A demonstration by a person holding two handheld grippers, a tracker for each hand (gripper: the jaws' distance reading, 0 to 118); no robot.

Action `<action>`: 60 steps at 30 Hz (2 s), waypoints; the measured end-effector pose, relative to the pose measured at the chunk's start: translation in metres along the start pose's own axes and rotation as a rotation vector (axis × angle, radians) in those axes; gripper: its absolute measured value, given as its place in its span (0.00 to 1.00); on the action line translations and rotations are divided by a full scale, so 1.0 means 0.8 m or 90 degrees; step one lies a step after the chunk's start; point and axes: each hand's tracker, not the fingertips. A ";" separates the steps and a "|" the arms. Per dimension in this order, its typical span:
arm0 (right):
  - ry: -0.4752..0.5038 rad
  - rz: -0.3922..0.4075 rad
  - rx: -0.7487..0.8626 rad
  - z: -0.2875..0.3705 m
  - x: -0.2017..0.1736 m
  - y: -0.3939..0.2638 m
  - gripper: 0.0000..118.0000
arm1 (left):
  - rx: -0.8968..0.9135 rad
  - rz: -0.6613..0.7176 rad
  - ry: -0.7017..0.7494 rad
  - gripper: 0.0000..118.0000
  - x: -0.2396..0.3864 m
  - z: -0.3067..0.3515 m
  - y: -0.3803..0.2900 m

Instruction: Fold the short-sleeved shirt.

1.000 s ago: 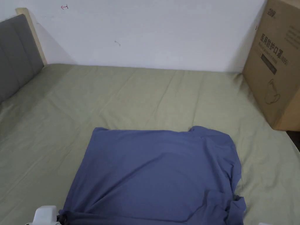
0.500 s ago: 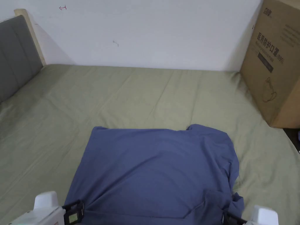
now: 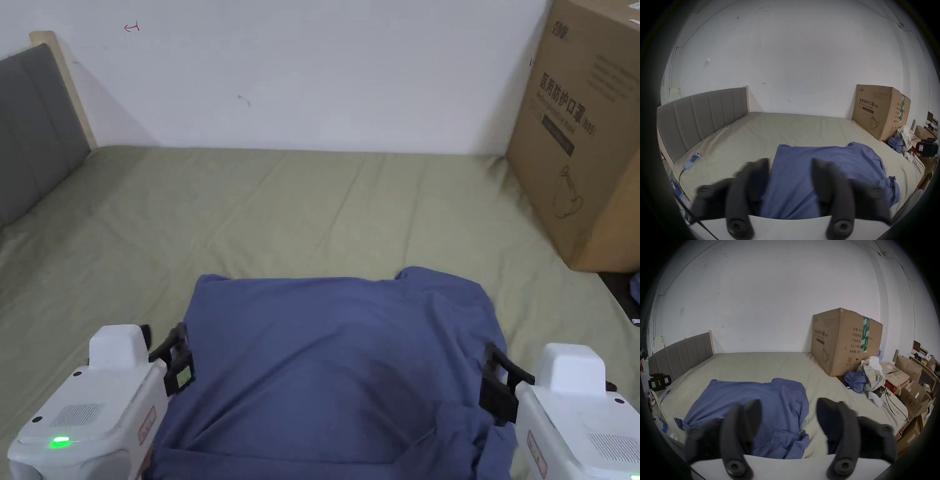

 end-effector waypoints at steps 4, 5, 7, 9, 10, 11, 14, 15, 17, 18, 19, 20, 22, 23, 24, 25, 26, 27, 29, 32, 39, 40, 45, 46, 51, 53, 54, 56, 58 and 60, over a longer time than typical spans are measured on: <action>-0.004 -0.008 0.009 0.000 0.000 -0.001 0.00 | -0.014 0.006 -0.037 0.00 -0.006 0.000 -0.008; 0.004 -0.012 0.006 0.000 0.001 -0.001 0.00 | -0.023 0.010 -0.032 0.00 -0.008 -0.002 -0.011; 0.000 -0.011 0.005 0.000 0.003 -0.002 0.00 | -0.054 0.005 -0.030 0.00 -0.015 -0.008 -0.019; 0.001 -0.004 -0.001 -0.001 0.003 -0.004 0.00 | -0.097 -0.007 -0.020 0.00 -0.022 -0.014 -0.029; 0.002 -0.007 -0.004 -0.002 0.004 -0.005 0.00 | -0.119 -0.006 -0.014 0.00 -0.027 -0.018 -0.035; 0.006 -0.013 -0.006 -0.003 0.009 -0.007 0.00 | -0.148 -0.005 -0.013 0.00 -0.033 -0.023 -0.042; 0.006 -0.019 -0.015 -0.005 0.011 -0.011 0.00 | -0.214 0.016 -0.005 0.11 -0.054 -0.032 -0.068; 0.006 -0.019 -0.018 -0.006 0.012 -0.011 0.00 | -0.212 0.027 0.001 0.33 -0.059 -0.032 -0.076; 0.007 -0.016 -0.024 -0.007 0.013 -0.014 0.00 | -0.260 0.040 0.020 0.47 -0.071 -0.039 -0.093; 0.008 -0.014 -0.026 -0.008 0.014 -0.015 0.00 | -0.278 0.045 0.022 0.54 -0.076 -0.042 -0.100; 0.008 -0.011 -0.030 -0.009 0.014 -0.016 0.00 | -0.296 0.050 0.033 0.68 -0.079 -0.046 -0.107; 0.008 -0.007 -0.034 -0.010 0.014 -0.017 0.00 | -0.306 0.052 0.037 0.76 -0.082 -0.049 -0.114; 0.007 -0.007 -0.040 -0.012 0.016 -0.020 0.00 | -0.323 0.053 0.044 0.79 -0.086 -0.054 -0.126; 0.006 -0.009 -0.044 -0.013 0.016 -0.022 0.00 | -0.337 0.048 0.050 0.79 -0.087 -0.058 -0.132; 0.007 -0.011 -0.048 -0.013 0.017 -0.023 0.00 | -0.345 0.045 0.055 0.79 -0.088 -0.062 -0.138; 0.007 -0.012 -0.051 -0.014 0.018 -0.026 0.00 | -0.360 0.039 0.063 0.78 -0.088 -0.065 -0.145; 0.007 -0.013 -0.054 -0.014 0.019 -0.028 0.00 | -0.370 0.033 0.064 0.75 -0.088 -0.068 -0.150; 0.006 -0.013 -0.059 -0.014 0.019 -0.030 0.00 | -0.378 0.028 0.064 0.62 -0.090 -0.072 -0.156; 0.004 -0.010 -0.070 -0.015 0.021 -0.035 0.00 | -0.400 0.032 0.024 0.20 -0.096 -0.085 -0.168; -0.002 -0.016 -0.095 -0.017 0.024 -0.044 0.00 | -0.391 0.055 0.014 0.05 -0.092 -0.084 -0.164; -0.025 -0.066 -0.259 -0.040 0.037 -0.108 0.80 | -0.334 0.029 0.009 0.04 -0.081 -0.063 -0.137; -0.019 -0.074 -0.264 -0.042 0.038 -0.118 0.80 | -0.333 0.028 0.006 0.04 -0.080 -0.062 -0.135; -0.007 -0.069 -0.329 -0.060 0.031 -0.156 0.70 | -0.323 0.020 0.006 0.04 -0.077 -0.062 -0.129; -0.006 -0.068 -0.335 -0.063 0.029 -0.161 0.68 | -0.323 0.019 0.007 0.04 -0.077 -0.062 -0.130; 0.014 -0.058 -0.340 -0.070 0.025 -0.174 0.03 | -0.324 0.027 0.007 0.04 -0.076 -0.060 -0.126; 0.022 -0.075 -0.306 -0.060 0.031 -0.166 0.03 | -0.321 0.033 0.008 0.04 -0.080 -0.060 -0.125; 0.021 -0.085 -0.291 -0.057 0.033 -0.160 0.03 | -0.319 0.039 0.007 0.04 -0.082 -0.060 -0.122; 0.013 -0.083 -0.268 -0.054 0.037 -0.144 0.02 | -0.308 0.054 0.009 0.04 -0.084 -0.061 -0.115; 0.018 -0.090 -0.232 -0.055 0.044 -0.124 0.02 | -0.300 0.068 0.006 0.04 -0.086 -0.064 -0.103; 0.023 -0.088 -0.205 -0.061 0.045 -0.103 0.02 | -0.288 0.072 0.006 0.04 -0.085 -0.069 -0.091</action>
